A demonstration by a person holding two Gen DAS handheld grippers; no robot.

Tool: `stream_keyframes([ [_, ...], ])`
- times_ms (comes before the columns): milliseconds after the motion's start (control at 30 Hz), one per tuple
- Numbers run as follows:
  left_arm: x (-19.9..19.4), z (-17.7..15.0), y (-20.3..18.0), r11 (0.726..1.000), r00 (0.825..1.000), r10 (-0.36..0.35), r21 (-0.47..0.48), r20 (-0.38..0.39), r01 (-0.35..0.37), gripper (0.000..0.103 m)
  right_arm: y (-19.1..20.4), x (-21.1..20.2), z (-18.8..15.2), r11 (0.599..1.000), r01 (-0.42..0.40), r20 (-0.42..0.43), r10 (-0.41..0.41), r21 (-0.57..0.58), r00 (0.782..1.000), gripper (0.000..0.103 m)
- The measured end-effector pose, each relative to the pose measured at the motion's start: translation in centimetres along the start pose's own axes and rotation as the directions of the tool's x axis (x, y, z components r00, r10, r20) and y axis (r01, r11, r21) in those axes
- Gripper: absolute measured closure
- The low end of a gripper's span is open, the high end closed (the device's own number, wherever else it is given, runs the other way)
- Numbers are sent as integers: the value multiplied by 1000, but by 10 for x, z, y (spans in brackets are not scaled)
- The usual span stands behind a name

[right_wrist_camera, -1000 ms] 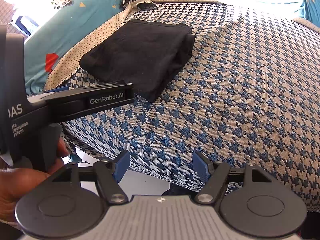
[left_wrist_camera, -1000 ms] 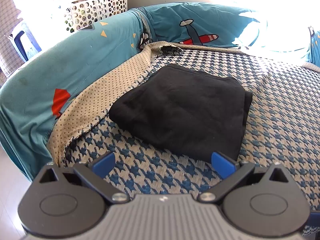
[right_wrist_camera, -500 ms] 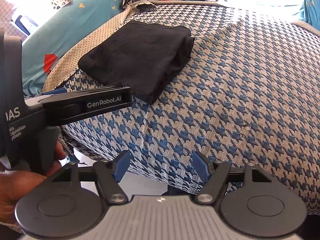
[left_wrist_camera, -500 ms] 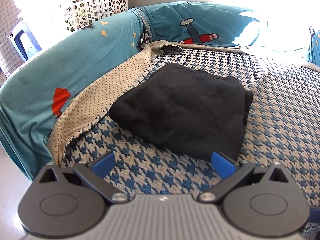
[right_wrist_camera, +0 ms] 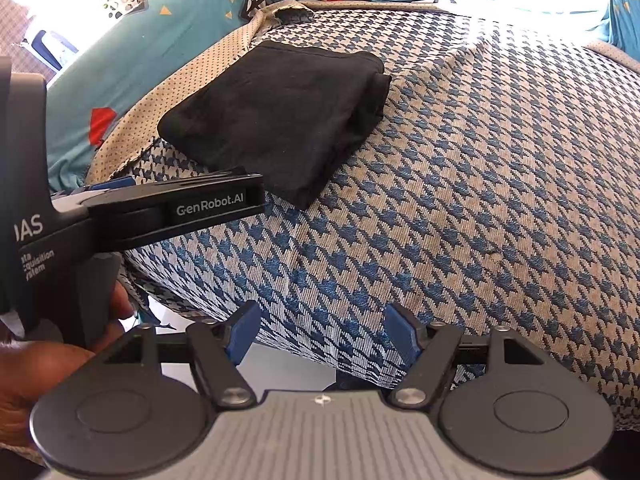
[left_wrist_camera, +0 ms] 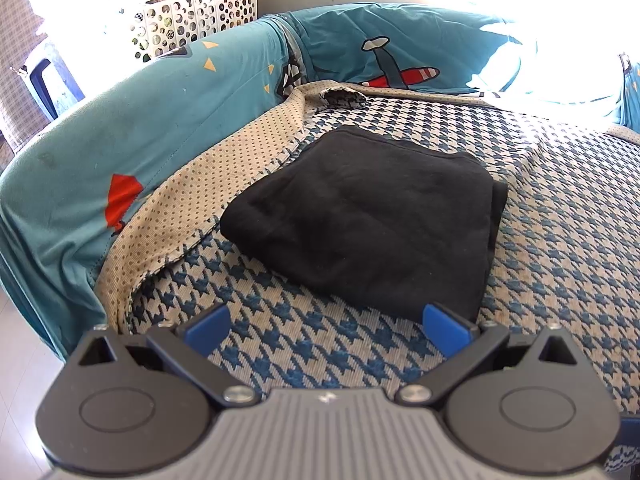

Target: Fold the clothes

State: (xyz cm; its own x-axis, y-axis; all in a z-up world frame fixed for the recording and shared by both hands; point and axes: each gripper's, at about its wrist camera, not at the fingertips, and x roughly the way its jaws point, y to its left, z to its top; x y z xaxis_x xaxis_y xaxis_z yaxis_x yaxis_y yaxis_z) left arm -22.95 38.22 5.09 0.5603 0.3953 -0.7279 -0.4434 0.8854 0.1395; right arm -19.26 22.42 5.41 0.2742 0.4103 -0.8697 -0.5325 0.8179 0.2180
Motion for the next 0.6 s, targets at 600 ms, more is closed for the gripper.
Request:
stream_keyframes([
  [600,0,0,1,1000,1000,1,-8,-3,-2,0,-1,-1,0,1000,-3,1,3,-1,1000,35],
])
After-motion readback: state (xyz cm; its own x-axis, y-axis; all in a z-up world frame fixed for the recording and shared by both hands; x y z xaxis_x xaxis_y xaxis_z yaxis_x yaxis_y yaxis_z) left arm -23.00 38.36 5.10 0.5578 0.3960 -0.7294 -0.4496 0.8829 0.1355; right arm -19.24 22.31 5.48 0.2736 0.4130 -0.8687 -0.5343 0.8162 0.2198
